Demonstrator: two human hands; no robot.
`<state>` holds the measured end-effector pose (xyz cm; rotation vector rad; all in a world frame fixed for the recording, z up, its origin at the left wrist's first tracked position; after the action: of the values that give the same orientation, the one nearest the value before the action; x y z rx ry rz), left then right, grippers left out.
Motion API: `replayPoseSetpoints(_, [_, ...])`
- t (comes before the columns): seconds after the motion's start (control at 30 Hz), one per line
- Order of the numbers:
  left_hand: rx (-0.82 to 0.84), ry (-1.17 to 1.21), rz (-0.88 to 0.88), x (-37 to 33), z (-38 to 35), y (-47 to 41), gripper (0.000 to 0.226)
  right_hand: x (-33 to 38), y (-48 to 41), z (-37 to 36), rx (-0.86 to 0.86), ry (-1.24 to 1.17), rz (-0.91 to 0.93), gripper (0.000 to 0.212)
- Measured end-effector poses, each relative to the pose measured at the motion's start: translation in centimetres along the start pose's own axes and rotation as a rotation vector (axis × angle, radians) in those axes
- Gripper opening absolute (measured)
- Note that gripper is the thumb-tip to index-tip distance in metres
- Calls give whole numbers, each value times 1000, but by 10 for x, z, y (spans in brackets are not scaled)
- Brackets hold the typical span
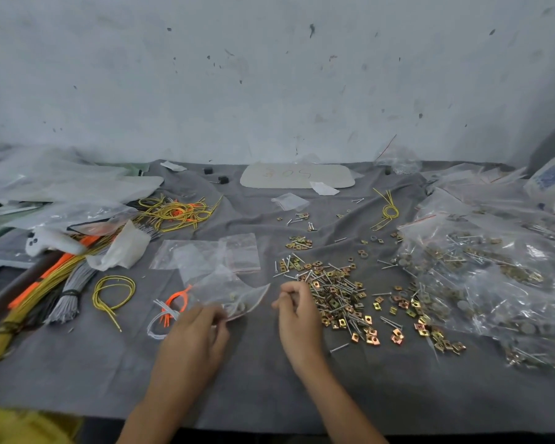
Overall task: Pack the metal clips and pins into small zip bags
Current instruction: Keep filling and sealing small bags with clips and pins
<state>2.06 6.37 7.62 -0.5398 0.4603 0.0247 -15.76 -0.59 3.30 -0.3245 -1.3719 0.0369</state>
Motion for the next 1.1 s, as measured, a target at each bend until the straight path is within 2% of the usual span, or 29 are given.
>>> replayPoseSetpoints(0.07, [-78,27,-2,-1,11,-8,3,2,0,0,0,-12,8,17])
replayPoseSetpoints(0.17, [-109,84,-3,-5,26,-22,17,1,0,-2,22,-6,8,17])
replayPoseSetpoints(0.33, [-158,250,-26,-22,56,-37,15,-4,1,-4,23,-67,-9,18])
replayPoseSetpoints(0.5, [-224,409,-44,-41,82,-37,16,8,-2,11,29,-235,-42,17])
replayPoseSetpoints(0.57, [-240,464,-58,-47,91,-36,15,30,-7,28,9,-269,10,17])
replayPoseSetpoints(0.63, [-238,515,-68,-53,96,-34,19,68,-10,46,24,-275,142,19])
replayPoseSetpoints(0.7, [-223,554,-66,-61,99,-31,21,112,-8,61,96,-194,312,22])
replayPoseSetpoints(0.77, [-213,593,-59,-68,100,-26,22,151,-1,66,242,11,474,31])
replayPoseSetpoints(0.87, [-226,611,-102,-81,102,-17,20,185,14,61,483,245,590,27])
replayPoseSetpoints(0.97, [-231,626,-131,-89,104,-9,18,202,24,62,493,354,687,15])
replayPoseSetpoints(1.1, [-239,649,-131,-95,107,-2,13,207,31,68,422,455,745,14])
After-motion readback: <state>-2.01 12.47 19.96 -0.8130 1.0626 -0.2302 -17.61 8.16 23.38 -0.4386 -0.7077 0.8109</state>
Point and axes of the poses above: each hand's wrist, its own y-axis away from the middle knuckle, its own z-axis out of the back of the hand, x = y × z, the point moved 4 cm from there along -y, towards the middle knuckle, and after that the axes turned 4 degrees about z, right-handed, at the moved point
